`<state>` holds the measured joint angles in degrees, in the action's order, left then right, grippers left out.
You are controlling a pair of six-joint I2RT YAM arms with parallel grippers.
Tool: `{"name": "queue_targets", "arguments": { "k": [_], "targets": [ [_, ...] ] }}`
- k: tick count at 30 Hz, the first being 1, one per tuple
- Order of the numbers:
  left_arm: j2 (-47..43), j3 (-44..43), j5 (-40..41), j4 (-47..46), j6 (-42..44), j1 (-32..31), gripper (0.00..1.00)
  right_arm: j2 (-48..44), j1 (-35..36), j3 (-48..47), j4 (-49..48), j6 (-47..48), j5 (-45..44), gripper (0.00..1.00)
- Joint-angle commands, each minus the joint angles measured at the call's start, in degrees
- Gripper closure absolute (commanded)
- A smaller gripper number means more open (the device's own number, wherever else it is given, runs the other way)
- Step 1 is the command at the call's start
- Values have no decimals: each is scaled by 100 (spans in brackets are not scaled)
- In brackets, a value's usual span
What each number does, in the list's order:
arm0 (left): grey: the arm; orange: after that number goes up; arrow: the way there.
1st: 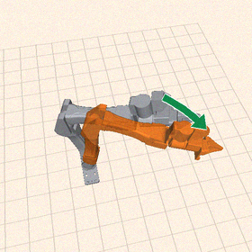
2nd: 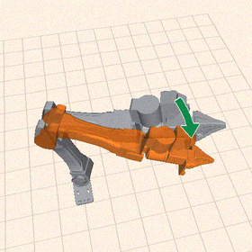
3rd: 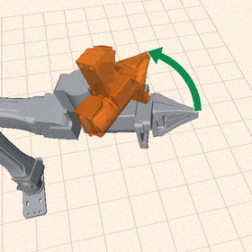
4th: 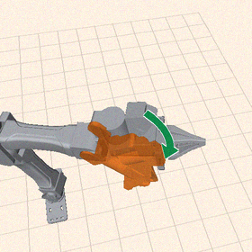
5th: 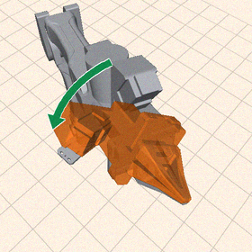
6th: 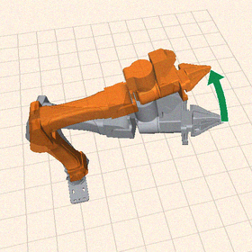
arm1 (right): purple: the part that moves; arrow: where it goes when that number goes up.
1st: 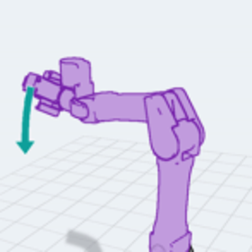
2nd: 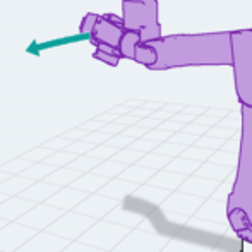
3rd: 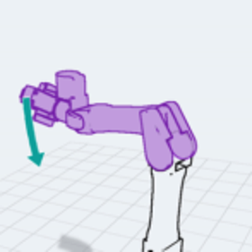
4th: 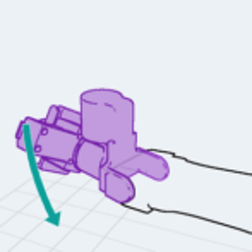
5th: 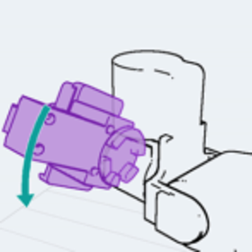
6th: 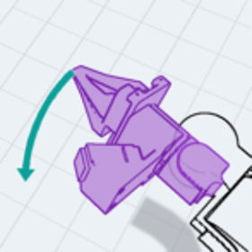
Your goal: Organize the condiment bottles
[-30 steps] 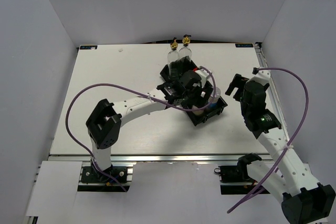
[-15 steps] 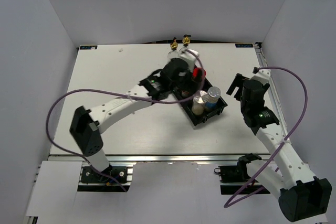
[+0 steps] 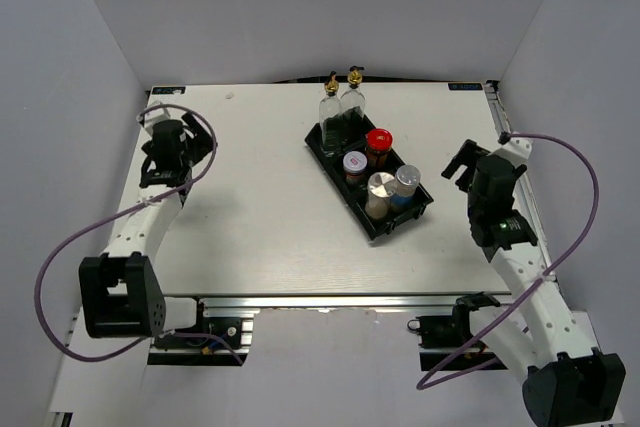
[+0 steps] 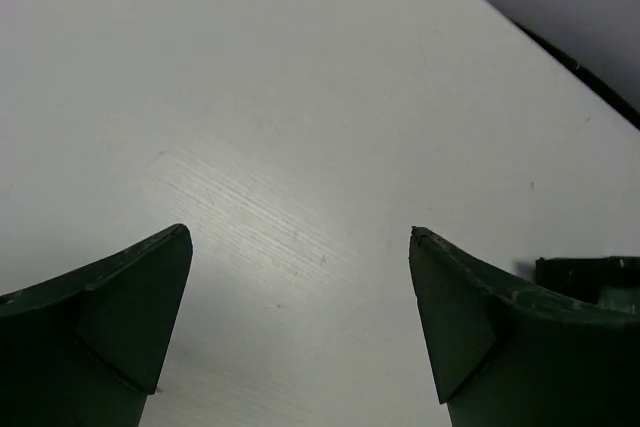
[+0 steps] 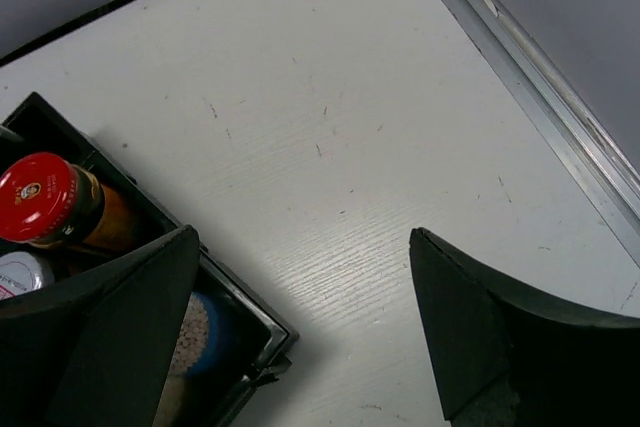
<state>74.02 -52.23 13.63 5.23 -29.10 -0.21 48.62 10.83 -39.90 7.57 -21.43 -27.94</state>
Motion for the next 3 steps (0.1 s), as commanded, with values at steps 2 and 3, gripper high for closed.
{"name": "queue_targets", "arguments": {
  "k": [2, 3],
  "targets": [
    [-19, 55, -774, -480, -263, 12, 2, -265, -11, 228, -537, -28, -53, 11],
    [-28, 63, -774, -488, -219, 12, 2, -291, -11, 211, -546, -19, -45, 11]
  ]
}}
